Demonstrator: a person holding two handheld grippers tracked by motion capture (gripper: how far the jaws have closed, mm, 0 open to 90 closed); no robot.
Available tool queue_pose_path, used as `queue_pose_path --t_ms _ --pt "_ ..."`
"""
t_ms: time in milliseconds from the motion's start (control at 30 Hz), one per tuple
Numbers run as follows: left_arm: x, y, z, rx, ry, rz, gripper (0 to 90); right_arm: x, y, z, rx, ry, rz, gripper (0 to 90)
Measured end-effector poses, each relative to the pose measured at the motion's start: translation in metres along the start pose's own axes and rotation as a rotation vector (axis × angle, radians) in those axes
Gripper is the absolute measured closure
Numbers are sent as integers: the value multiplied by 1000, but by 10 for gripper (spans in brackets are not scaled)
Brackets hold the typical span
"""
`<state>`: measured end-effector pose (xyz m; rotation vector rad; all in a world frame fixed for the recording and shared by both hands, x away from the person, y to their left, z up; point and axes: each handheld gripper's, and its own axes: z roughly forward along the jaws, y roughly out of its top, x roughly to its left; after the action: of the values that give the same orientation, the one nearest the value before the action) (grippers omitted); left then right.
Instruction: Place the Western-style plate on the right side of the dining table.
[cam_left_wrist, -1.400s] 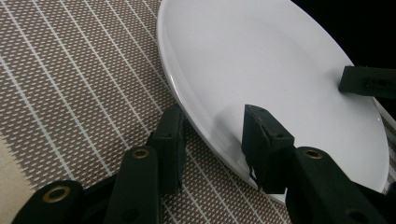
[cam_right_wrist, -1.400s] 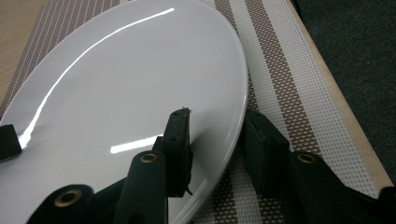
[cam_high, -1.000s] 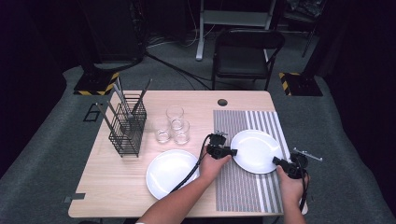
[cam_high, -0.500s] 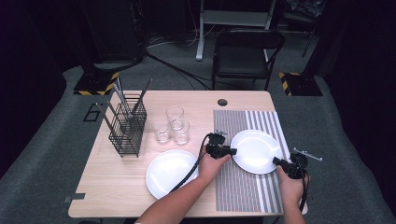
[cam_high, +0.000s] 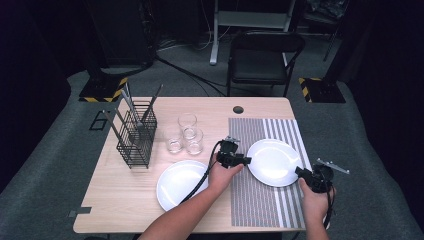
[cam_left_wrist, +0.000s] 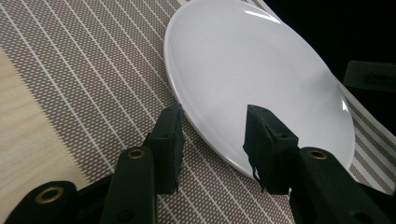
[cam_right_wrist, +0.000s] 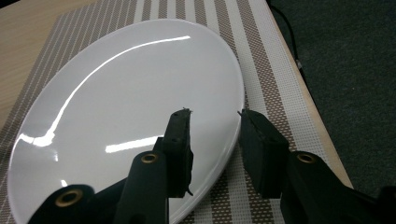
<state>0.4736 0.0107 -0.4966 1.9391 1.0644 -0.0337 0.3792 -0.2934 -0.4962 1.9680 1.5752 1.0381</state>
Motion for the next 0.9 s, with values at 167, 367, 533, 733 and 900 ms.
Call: queue_pose_path --t_ms 167,367,533,733,900 --pt "5 2 -11 33 -7 39 554 10 2 -7 9 33 -32 614" --pt "8 7 -28 38 -16 45 529 24 5 -13 2 41 -79 608" --pt "11 10 -44 24 -14 60 527 34 9 -18 4 46 -129 608" --pt "17 13 -67 -3 -20 68 561 44 11 -20 21 67 -161 595" --pt "22 12 -82 -11 -8 82 563 55 11 -25 -2 84 -196 594"
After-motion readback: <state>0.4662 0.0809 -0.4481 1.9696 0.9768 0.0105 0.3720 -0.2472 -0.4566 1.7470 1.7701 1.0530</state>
